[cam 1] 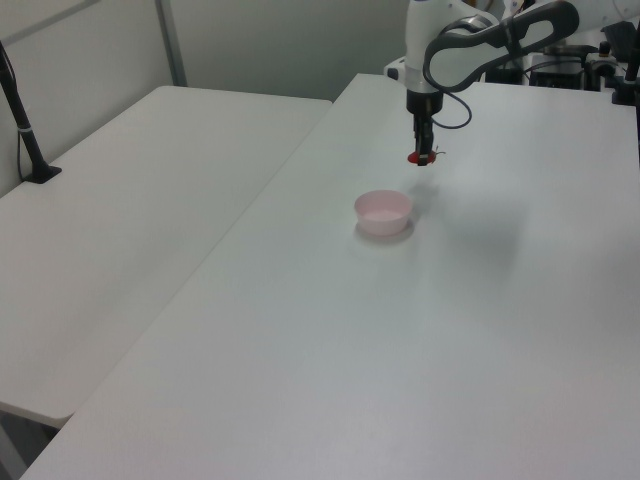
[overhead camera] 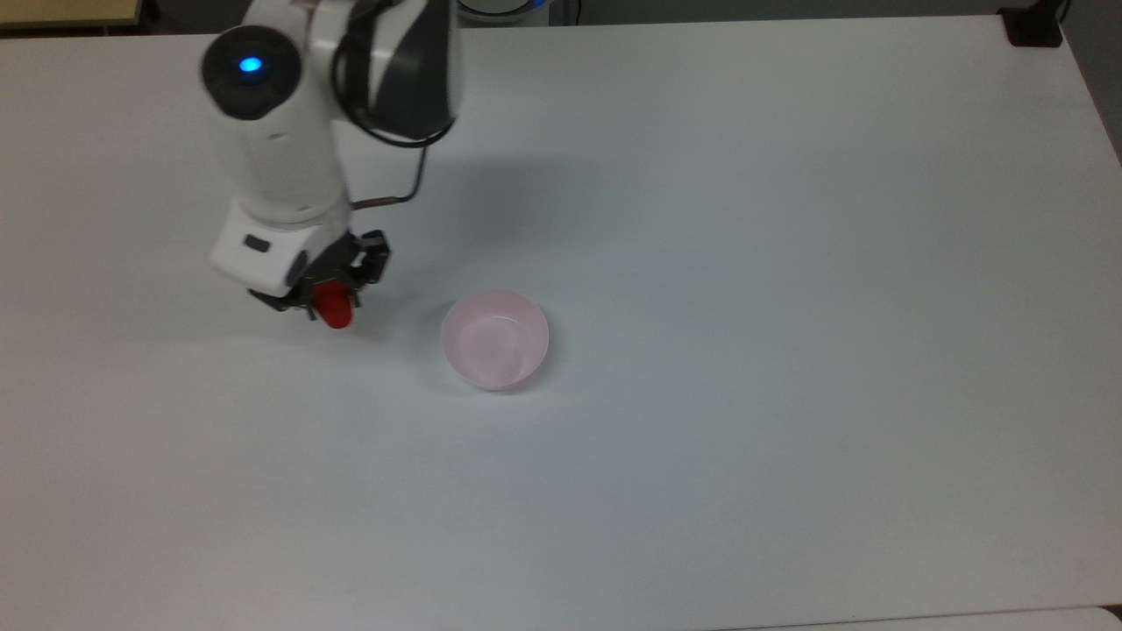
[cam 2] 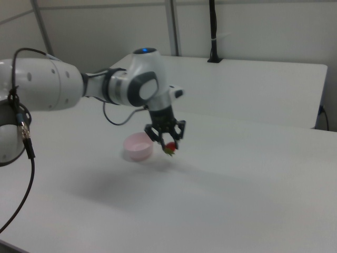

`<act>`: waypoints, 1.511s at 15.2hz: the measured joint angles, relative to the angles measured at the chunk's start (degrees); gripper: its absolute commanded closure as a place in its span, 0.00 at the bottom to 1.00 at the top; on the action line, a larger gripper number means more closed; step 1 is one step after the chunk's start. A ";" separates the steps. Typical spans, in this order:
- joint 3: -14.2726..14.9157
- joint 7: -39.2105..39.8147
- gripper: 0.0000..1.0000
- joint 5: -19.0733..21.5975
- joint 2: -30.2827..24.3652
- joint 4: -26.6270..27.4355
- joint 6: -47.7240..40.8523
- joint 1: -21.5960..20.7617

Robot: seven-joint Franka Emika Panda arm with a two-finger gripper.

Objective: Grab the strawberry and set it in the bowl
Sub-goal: 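Lift the strawberry and carry it over the pink bowl, then lower the strawberry into the pink bowl and open the gripper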

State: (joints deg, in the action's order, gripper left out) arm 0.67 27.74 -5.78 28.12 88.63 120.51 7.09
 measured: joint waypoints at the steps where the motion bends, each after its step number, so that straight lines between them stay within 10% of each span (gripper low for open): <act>1: -0.04 -3.49 0.62 0.00 -0.45 0.00 -0.12 -1.52; 14: -0.18 -24.36 0.58 0.01 0.91 0.34 -0.14 -10.79; 18: -0.18 -25.98 0.34 0.01 1.92 0.33 1.63 -11.25; 20: -0.18 -26.53 0.00 0.01 1.95 0.31 1.73 -11.50; 23: -0.18 -26.85 0.00 0.01 1.76 -0.11 1.74 -12.09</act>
State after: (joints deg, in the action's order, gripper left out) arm 0.49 0.89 -5.77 29.89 88.52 122.25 -5.00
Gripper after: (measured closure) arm 0.145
